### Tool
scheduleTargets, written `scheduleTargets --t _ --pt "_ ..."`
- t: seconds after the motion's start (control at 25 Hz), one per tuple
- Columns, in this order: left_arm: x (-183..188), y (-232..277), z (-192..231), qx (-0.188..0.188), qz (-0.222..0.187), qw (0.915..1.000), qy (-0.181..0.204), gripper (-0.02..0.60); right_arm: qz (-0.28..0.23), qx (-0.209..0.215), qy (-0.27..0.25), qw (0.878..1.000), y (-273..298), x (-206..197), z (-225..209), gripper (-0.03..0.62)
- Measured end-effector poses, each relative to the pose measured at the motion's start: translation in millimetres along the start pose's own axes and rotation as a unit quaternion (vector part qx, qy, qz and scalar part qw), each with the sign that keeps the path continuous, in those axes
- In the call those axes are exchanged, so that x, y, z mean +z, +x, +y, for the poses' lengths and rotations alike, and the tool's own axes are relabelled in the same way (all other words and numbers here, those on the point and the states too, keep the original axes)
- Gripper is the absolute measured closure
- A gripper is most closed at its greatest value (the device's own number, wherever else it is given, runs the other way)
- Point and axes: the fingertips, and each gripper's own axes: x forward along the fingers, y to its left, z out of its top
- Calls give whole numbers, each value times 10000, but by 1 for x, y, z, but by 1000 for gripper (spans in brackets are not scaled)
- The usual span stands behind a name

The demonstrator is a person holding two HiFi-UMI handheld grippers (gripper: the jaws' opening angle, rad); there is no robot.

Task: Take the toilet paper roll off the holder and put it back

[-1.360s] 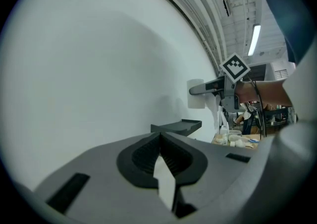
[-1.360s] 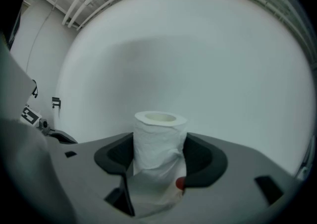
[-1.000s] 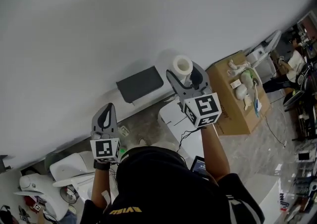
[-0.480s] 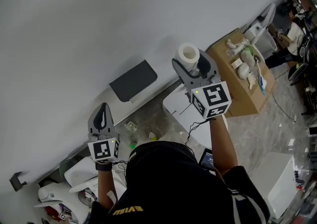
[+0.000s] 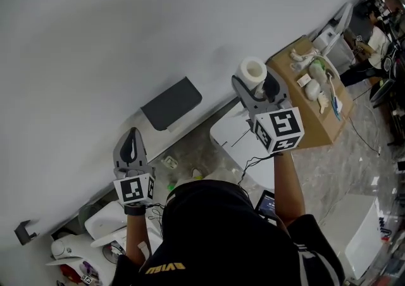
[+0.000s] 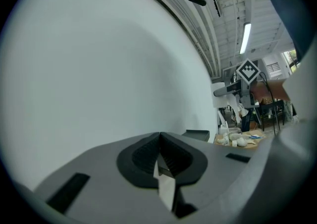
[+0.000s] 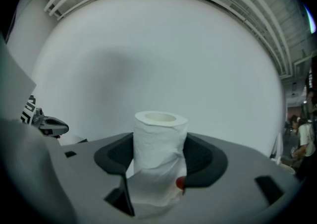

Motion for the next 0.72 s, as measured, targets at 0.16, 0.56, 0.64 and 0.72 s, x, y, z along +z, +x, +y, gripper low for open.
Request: scheduleTargets --t 0.16,0.56,0.64,0.72 --pt "-3 2 -3 -6 48 10000 -32 571 55 -107 45 9999 -2 -4 -10 306" --pt "2 7 -16 -66 4 10000 -72 571 3 -103 70 9999 -2 -3 -9 306" --pt "2 8 -19 -77 -1 9999 -77 571 8 -96 71 9999 -3 -4 -10 305" --pt "2 9 -20 -83 -3 9999 -69 571 7 -91 76 9999 -3 -4 -11 306"
